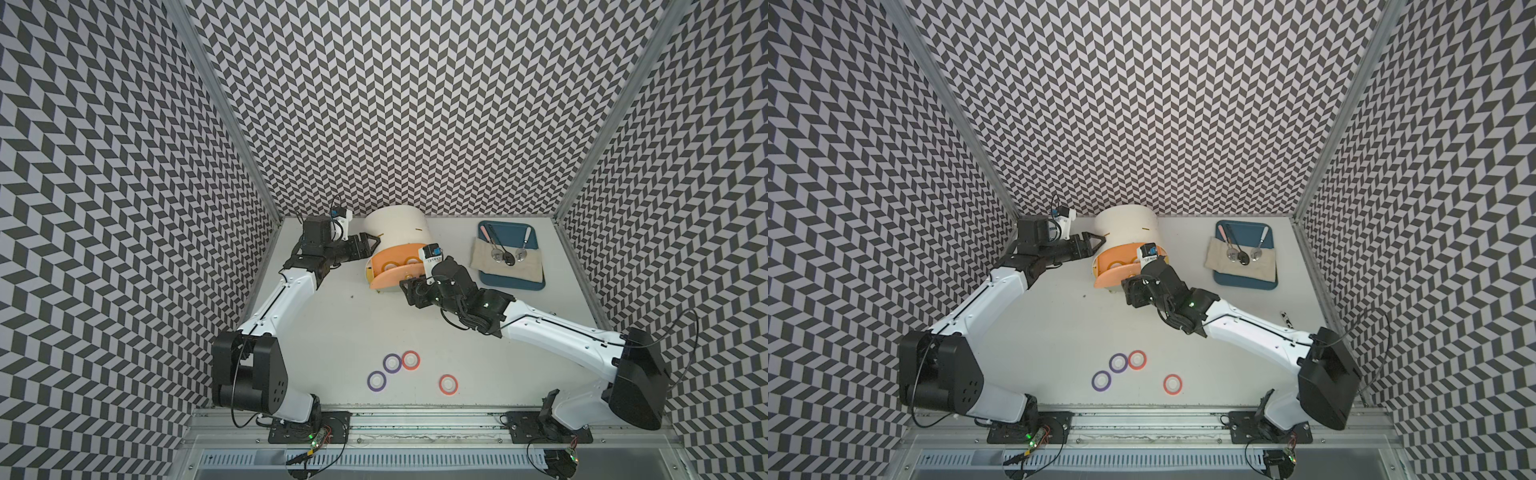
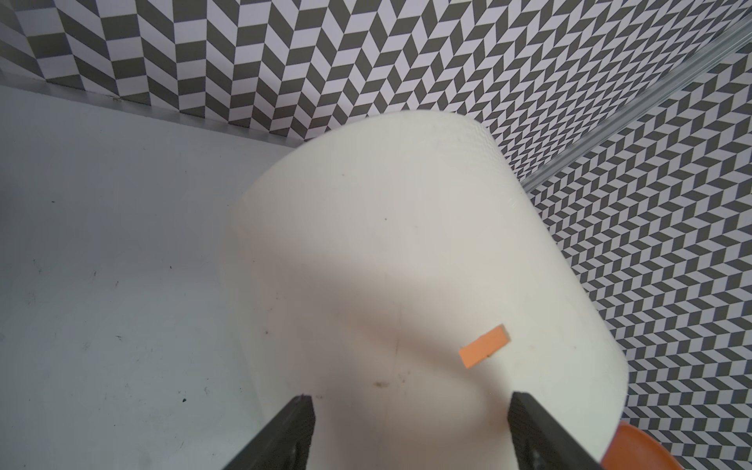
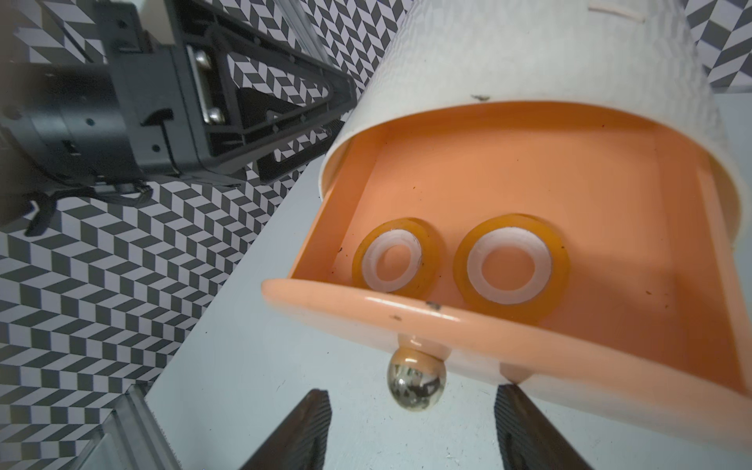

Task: Place the transparent tape into the drawer according to color
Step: Close the drawer in the storage box.

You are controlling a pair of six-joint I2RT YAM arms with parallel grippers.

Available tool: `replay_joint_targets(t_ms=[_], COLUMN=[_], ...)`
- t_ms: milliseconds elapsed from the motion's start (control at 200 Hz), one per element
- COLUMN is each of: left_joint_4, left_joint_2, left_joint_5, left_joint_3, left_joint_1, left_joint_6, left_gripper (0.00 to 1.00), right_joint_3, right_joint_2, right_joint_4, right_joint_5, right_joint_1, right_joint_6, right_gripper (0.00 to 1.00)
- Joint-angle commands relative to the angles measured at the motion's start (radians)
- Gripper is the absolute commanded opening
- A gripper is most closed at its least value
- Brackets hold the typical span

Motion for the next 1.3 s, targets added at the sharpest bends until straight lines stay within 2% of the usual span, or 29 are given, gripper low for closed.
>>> replay_joint_targets(t_ms=[0,741,1297], left_joint_4=[-0.028,-0.026,-0.029], left_joint_2=[0.019,0.007,0.003], left_joint_5=[-0.007,0.010,0.020], left_joint_3=[0.014,-0.009,-0.010], left_joint_1=[-0.009,-0.009,-0.010], left_joint_6=[0.026,0.038,0.046], left_gripper=[0.78,0.78,0.78], right_joint_3=[0.033,0.110,0.156], right_joint_2=[0.012,0.165,0.239], right_joint_4=[0.097,0.222,0.273], right_joint_5=[0.047,0.195,0.267], right_joint_1=[-0.003,-0.003,-0.004], right_joint_6=[-0.012,-0.092,-0.118], right_gripper=[0.65,0.59,0.59])
